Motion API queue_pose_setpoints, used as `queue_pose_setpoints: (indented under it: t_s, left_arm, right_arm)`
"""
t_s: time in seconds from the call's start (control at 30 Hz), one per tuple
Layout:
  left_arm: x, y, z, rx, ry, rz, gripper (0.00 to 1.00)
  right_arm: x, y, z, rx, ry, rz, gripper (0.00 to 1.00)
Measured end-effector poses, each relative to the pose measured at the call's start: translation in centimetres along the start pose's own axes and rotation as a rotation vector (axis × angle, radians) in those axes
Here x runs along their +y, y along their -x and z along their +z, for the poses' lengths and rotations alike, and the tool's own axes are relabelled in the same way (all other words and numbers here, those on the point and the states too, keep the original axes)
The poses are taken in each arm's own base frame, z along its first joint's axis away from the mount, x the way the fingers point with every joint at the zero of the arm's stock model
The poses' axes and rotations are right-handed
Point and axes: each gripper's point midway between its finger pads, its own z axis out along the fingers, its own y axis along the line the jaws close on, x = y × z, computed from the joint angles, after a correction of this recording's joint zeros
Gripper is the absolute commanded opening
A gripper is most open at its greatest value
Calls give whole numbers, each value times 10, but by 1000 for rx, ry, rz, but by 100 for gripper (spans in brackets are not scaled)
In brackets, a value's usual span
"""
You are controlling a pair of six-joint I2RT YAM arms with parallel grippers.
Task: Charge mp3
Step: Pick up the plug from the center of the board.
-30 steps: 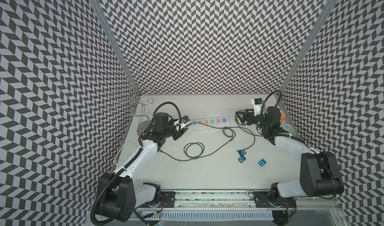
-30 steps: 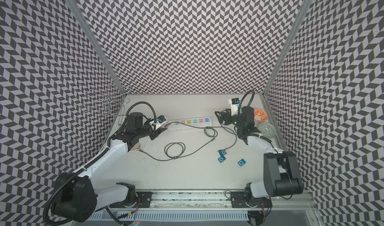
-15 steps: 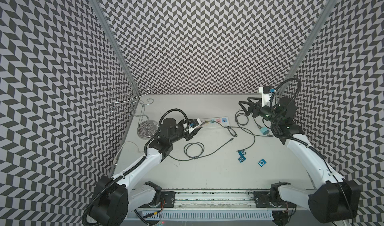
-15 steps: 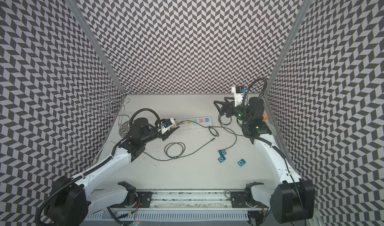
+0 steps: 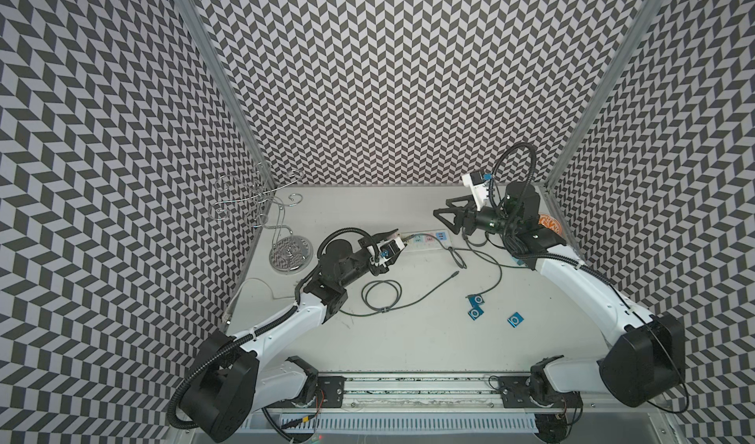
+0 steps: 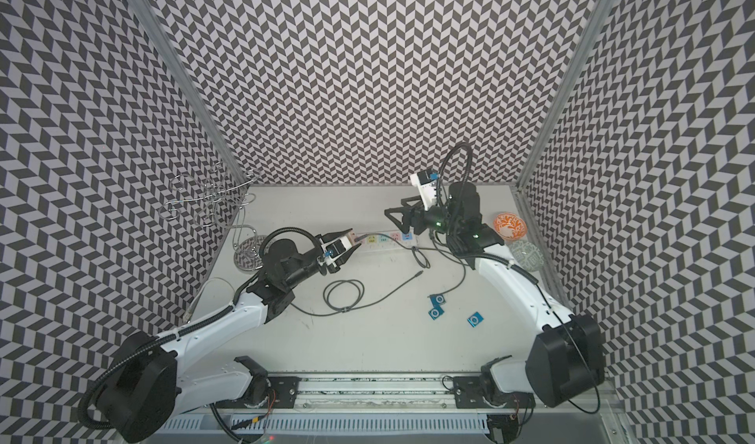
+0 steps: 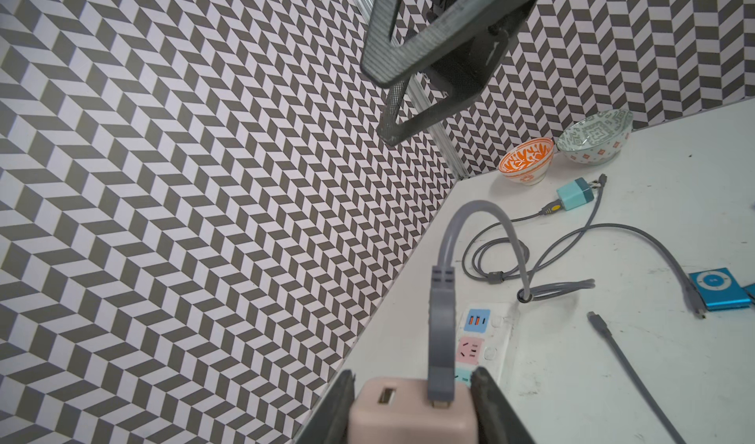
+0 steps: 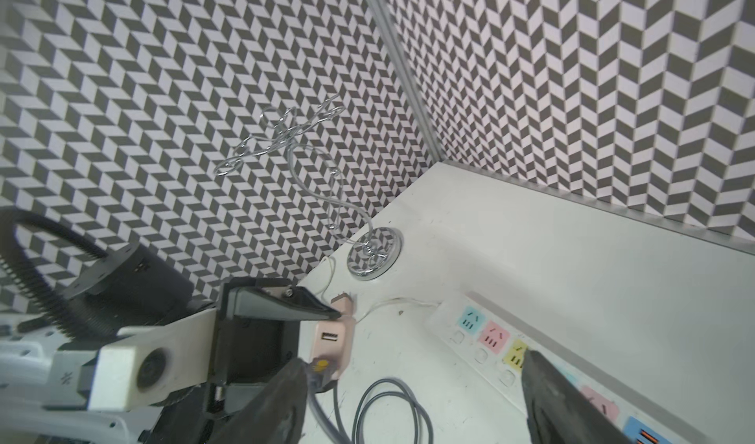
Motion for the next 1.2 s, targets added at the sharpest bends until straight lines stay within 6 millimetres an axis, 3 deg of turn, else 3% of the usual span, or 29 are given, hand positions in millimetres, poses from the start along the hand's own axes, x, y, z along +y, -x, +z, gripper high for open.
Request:
queue_pose_setpoints:
  t_s: [0.1,0.23,0.7,0.8,0.93,1.2]
  left_arm:
    - [4,7,0,-32,15,17,6]
    - [7,12,-1,-57,33,39,6]
    - [-10,26,2,-102,3,105,7]
    - [-14,27,2,-100,-6,122,7]
    - [-13,24,3,-85,-1,133,7]
    - [-15,18,4,-56,-13,120,7]
  right_arm:
    - [16,-9,9,23,43,-6,82]
    - [23,-16,14,47,55,8,82]
    - [31,-22,34,139,44,17,76]
    - [29,-25,38,162,47,26,71]
    - [31,-35,41,205,65,42,67]
    - [36,-57,42,285,78,44,67]
